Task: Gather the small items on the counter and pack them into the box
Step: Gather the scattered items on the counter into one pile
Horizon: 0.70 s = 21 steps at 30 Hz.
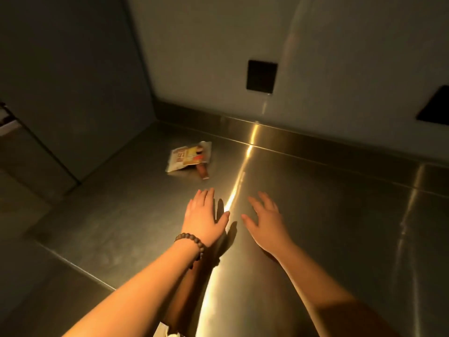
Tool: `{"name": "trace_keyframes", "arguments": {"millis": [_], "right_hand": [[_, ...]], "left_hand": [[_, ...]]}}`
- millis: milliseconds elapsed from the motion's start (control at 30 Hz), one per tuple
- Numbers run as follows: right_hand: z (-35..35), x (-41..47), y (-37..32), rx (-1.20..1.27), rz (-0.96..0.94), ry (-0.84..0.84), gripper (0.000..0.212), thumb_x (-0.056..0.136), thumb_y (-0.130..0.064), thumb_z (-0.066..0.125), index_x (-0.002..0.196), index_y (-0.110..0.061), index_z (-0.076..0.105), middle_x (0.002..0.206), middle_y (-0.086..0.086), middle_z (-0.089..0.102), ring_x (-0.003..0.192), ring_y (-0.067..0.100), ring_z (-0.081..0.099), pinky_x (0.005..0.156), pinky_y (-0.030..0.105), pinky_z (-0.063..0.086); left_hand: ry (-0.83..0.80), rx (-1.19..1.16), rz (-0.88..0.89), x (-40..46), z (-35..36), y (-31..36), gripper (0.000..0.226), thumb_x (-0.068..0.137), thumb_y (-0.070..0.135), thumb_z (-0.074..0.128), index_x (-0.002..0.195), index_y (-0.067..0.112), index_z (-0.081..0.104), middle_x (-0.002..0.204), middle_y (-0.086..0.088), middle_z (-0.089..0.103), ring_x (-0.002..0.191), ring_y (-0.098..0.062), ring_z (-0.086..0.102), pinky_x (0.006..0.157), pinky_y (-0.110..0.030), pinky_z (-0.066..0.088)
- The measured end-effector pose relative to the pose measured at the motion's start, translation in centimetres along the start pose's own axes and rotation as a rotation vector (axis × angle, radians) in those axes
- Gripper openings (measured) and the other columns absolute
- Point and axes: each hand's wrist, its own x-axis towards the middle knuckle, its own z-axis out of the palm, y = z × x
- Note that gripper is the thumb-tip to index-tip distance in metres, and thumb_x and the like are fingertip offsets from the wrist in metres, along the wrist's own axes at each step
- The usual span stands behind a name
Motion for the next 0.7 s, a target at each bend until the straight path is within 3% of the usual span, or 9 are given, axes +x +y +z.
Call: {"name": "trace_keyframes", "arguments": {"millis": [267,433,700], "right_hand": [[6.8,7.2,-10.5,0.076,0.156,-0.013,0.055,0.091,-0.051,0.045,0.142,-0.035,0.029,0.155,-0.003,0.016,0.140,0.023,0.024,0.109,0.039,0.036],[6.6,9.9,-11.3,0.056,0.267,0.007,0.054,0.092,-0.045,0.048,0.142,-0.032,0.032,0.155,0.001,0.018,0.141,0.023,0.019,0.113,0.040,0.026],[6.5,13.4,-9.9,0.089,0.377,-0.018,0.057,0.090,-0.038,0.055,0.142,-0.029,0.033,0.155,0.002,0.017,0.139,0.023,0.021,0.112,0.037,0.026]], "left_hand": [[-0.042,-0.013,0.036,8.5,-5.3,-12.1,0.081,0.084,0.057,0.050,0.148,0.020,0.017,0.156,-0.002,0.019,0.144,-0.022,0.015,0.119,-0.039,0.012],[-0.108,0.030,0.162,13.5,-5.9,-13.9,0.086,0.082,0.057,0.053,0.149,0.020,0.014,0.157,-0.005,0.016,0.144,-0.024,0.012,0.119,-0.039,0.007],[-0.281,0.148,0.274,21.4,-4.6,-14.1,0.116,0.066,0.071,0.062,0.150,0.024,-0.002,0.159,-0.006,0.000,0.145,-0.029,-0.004,0.118,-0.046,-0.001]]}}
